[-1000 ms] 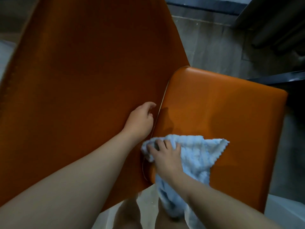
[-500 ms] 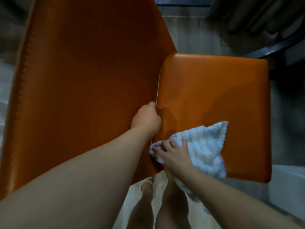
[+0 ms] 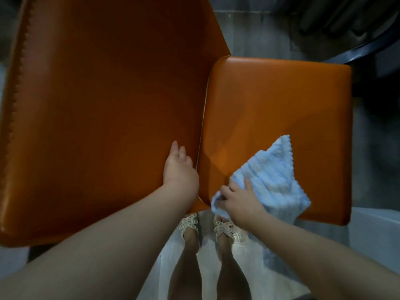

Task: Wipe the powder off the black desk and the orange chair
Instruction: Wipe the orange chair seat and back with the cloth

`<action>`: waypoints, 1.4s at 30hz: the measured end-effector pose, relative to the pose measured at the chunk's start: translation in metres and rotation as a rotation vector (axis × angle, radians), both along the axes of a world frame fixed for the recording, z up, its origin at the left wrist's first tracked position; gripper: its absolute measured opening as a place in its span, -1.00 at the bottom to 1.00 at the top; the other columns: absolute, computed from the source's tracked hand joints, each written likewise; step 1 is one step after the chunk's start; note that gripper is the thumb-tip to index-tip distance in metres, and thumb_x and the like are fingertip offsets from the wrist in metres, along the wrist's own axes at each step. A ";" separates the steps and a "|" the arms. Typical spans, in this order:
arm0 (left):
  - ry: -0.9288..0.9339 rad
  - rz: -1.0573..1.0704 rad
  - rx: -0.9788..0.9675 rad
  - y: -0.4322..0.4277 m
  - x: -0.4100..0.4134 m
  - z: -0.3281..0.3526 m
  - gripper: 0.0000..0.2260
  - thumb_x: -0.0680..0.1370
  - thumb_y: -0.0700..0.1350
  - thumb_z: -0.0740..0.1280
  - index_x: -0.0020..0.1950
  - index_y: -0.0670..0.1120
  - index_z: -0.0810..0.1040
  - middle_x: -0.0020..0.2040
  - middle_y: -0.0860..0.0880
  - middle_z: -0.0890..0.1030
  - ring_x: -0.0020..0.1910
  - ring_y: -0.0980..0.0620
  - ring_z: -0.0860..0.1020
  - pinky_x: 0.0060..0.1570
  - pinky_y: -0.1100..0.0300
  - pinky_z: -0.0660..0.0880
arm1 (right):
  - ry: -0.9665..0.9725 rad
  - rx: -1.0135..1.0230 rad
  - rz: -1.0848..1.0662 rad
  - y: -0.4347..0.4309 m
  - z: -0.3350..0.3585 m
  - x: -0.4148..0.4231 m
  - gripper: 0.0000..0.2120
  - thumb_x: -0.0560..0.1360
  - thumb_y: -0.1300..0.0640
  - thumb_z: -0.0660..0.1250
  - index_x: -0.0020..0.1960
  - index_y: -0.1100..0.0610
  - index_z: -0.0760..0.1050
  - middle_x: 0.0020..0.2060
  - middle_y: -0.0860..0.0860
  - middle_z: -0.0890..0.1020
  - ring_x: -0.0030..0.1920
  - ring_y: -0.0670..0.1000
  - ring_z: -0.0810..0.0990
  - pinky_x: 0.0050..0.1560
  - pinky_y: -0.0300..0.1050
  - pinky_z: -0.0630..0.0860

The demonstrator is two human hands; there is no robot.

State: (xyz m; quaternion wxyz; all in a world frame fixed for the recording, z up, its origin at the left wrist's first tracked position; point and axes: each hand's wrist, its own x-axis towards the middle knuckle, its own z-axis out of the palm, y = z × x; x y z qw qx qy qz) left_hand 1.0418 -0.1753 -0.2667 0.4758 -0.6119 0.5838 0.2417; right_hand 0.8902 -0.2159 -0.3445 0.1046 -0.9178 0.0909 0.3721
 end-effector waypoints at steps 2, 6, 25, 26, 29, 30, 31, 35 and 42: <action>0.011 -0.006 0.014 0.009 -0.006 0.006 -0.46 0.61 0.13 0.05 0.53 -0.08 0.10 0.54 -0.21 0.03 0.51 -0.27 -0.11 0.42 -0.27 -0.21 | -0.121 -0.031 -0.259 -0.007 0.006 -0.006 -0.44 0.48 0.16 0.24 0.43 -0.08 0.19 0.29 0.06 0.28 0.31 0.13 0.22 0.30 0.28 0.10; 0.035 -0.033 0.007 0.025 -0.008 0.018 -0.47 0.62 0.11 0.03 0.53 -0.10 0.08 0.54 -0.21 0.01 0.51 -0.26 -0.11 0.40 -0.27 -0.22 | -0.279 -0.017 -0.385 -0.006 -0.004 0.047 -0.48 0.51 0.10 0.20 0.43 -0.08 0.17 0.28 0.07 0.28 0.27 0.15 0.23 0.25 0.26 0.17; 0.104 -0.087 -0.065 0.034 -0.010 0.024 -0.52 0.63 0.07 0.05 0.50 -0.11 0.17 0.50 -0.21 0.19 0.50 -0.28 0.03 0.38 -0.33 -0.16 | -0.173 -0.012 -0.028 0.018 -0.005 0.019 -0.48 0.56 0.11 0.15 0.49 0.02 0.10 0.37 0.14 0.21 0.39 0.19 0.15 0.37 0.36 -0.02; 0.102 -0.089 -0.067 0.034 -0.011 0.023 -0.52 0.63 0.08 0.06 0.49 -0.11 0.18 0.49 -0.22 0.19 0.49 -0.28 0.03 0.38 -0.33 -0.16 | -0.119 -0.003 -0.005 0.021 -0.007 0.010 -0.48 0.56 0.11 0.16 0.49 0.03 0.11 0.38 0.14 0.19 0.42 0.20 0.11 0.37 0.38 -0.05; 0.109 -0.101 -0.048 0.038 -0.014 0.020 -0.52 0.62 0.09 0.07 0.48 -0.11 0.21 0.48 -0.22 0.22 0.48 -0.29 0.07 0.37 -0.35 -0.15 | 0.028 -0.034 0.052 0.013 -0.002 -0.022 -0.61 0.54 0.10 0.19 0.37 0.03 0.35 0.34 0.10 0.27 0.41 0.16 0.12 0.35 0.36 -0.01; 0.110 -0.100 -0.051 0.037 -0.015 0.018 -0.53 0.62 0.09 0.07 0.48 -0.10 0.22 0.47 -0.22 0.24 0.48 -0.29 0.08 0.37 -0.35 -0.15 | 0.024 -0.046 -0.025 0.010 0.001 -0.030 -0.63 0.53 0.08 0.20 0.34 0.00 0.38 0.31 0.08 0.30 0.39 0.14 0.15 0.34 0.31 0.05; 0.113 -0.092 -0.055 0.036 -0.016 0.015 -0.54 0.62 0.08 0.08 0.47 -0.09 0.24 0.47 -0.21 0.25 0.48 -0.28 0.09 0.37 -0.35 -0.16 | -0.023 -0.046 -0.137 0.009 0.004 -0.031 -0.62 0.52 0.07 0.21 0.34 -0.02 0.37 0.29 0.06 0.31 0.36 0.13 0.17 0.31 0.25 0.08; 0.145 -0.044 -0.017 0.035 -0.024 0.001 -0.56 0.61 0.07 0.09 0.46 -0.04 0.26 0.44 -0.16 0.32 0.47 -0.24 0.13 0.38 -0.33 -0.17 | -0.255 0.046 -0.315 0.025 0.003 0.002 -0.44 0.52 0.11 0.22 0.46 -0.12 0.13 0.37 0.06 0.21 0.38 0.14 0.14 0.32 0.23 0.07; 0.207 -0.021 -0.064 0.036 -0.026 -0.009 -0.61 0.60 0.04 0.12 0.42 -0.02 0.30 0.40 -0.12 0.38 0.44 -0.21 0.21 0.38 -0.31 -0.17 | -0.004 -0.098 -0.513 0.010 0.004 -0.051 -0.64 0.49 0.10 0.24 0.28 -0.02 0.41 0.24 0.00 0.38 0.27 0.08 0.27 0.15 0.08 0.27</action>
